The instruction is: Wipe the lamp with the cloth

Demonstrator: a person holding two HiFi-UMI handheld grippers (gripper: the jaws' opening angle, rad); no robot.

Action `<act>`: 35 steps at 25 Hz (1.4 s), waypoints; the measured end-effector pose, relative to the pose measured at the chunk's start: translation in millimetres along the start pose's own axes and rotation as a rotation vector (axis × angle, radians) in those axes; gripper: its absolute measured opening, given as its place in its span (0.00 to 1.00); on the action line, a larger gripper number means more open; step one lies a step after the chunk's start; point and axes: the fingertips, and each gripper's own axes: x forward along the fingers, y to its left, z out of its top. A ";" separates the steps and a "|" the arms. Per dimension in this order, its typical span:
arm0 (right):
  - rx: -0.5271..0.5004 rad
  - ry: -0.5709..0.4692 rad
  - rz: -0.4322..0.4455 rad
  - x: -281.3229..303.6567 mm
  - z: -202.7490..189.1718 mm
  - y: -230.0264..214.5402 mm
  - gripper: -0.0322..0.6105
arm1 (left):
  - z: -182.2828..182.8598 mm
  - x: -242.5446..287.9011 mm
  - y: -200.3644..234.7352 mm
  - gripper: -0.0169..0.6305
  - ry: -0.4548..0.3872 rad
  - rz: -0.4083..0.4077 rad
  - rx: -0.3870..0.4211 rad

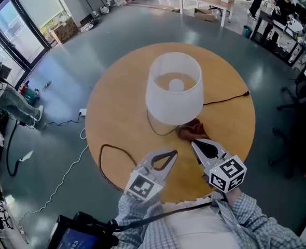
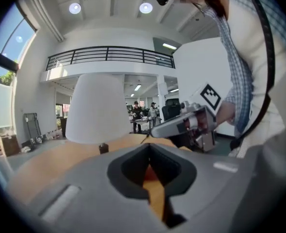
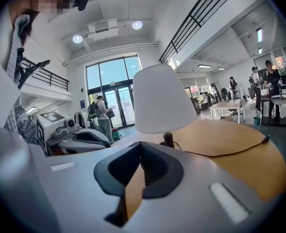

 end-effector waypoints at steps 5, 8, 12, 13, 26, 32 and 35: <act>0.006 0.041 0.007 3.6 -15.9 1.9 0.05 | -23.7 2.7 -8.3 0.03 0.036 -0.011 -0.058; -0.005 0.063 0.009 2.9 -24.5 3.8 0.05 | -30.3 -0.8 -10.1 0.03 0.040 -0.002 -0.087; -0.018 0.077 0.013 3.9 -29.9 1.9 0.05 | -36.7 -1.8 -9.1 0.03 0.051 0.005 -0.097; -0.017 0.080 0.012 3.9 -31.0 1.4 0.05 | -38.4 -1.9 -9.5 0.03 0.056 0.004 -0.095; -0.014 0.097 0.007 2.3 -36.3 -0.8 0.05 | -40.7 -1.3 -11.7 0.03 0.067 -0.001 -0.090; -0.006 0.126 -0.008 0.4 -42.9 -4.6 0.05 | -39.3 2.2 -14.4 0.03 0.070 -0.010 -0.086; -0.007 0.134 -0.007 1.6 -45.3 -4.3 0.05 | -40.3 2.0 -14.2 0.03 0.071 -0.011 -0.088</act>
